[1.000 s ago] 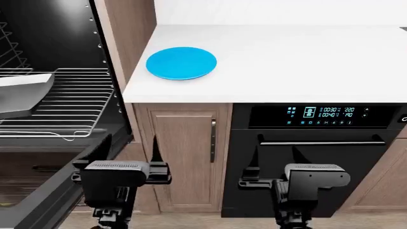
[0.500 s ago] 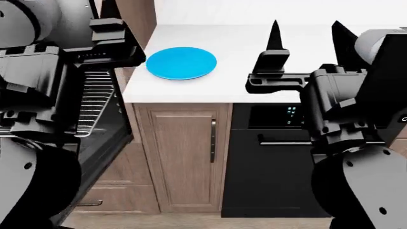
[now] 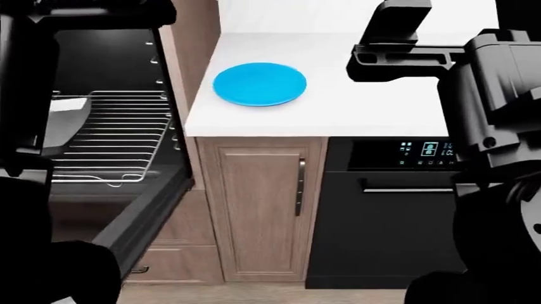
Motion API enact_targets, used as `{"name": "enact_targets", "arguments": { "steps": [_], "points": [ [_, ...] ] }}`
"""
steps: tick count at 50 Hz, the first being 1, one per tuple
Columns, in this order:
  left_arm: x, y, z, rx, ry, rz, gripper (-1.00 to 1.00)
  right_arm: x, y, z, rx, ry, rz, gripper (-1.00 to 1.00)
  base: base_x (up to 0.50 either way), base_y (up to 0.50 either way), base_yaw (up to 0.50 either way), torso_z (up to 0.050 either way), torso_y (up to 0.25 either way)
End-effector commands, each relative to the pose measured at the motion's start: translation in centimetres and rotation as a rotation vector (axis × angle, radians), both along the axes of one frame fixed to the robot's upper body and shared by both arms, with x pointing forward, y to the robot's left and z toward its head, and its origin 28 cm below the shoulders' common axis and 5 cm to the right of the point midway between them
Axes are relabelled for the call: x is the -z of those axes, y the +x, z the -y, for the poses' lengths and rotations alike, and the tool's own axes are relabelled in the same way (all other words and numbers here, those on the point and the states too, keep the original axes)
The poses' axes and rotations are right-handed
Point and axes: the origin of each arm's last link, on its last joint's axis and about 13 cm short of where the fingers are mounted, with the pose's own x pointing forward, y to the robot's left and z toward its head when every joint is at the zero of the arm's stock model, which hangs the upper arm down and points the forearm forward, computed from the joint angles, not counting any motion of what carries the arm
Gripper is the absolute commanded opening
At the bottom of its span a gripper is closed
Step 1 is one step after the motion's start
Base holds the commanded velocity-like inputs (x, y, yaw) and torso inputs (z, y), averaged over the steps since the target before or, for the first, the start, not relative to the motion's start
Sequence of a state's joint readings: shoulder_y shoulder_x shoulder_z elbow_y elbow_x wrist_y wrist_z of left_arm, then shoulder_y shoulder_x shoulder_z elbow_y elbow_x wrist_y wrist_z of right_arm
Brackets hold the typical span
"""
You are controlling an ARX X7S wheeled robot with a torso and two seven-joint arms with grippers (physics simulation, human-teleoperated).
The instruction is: Pick the corn from the oven and place it on the plate on the counter.
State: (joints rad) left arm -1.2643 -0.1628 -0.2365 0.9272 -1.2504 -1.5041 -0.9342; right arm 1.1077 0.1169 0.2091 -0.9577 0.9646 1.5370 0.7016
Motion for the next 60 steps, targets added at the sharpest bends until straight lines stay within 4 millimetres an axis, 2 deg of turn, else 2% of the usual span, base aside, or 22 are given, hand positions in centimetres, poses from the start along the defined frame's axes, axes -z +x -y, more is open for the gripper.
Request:
{"name": "enact_targets", "arguments": {
  "steps": [1,60],
  "points": [
    [-0.35,-0.33,-0.14,-0.012,0.004,0.013,1.0,-0.25,-0.45,-0.05,-0.016,-0.007,-0.004,1.0,0.0,0.5,0.0,0.0,0.0],
    [-0.27,-0.74,-0.04,-0.003,-0.009,0.01,1.0,-0.07,-0.59,-0.34,-0.038,-0.008,-0.022,1.0,0.0,0.5,0.0,0.0,0.0]
  ]
}}
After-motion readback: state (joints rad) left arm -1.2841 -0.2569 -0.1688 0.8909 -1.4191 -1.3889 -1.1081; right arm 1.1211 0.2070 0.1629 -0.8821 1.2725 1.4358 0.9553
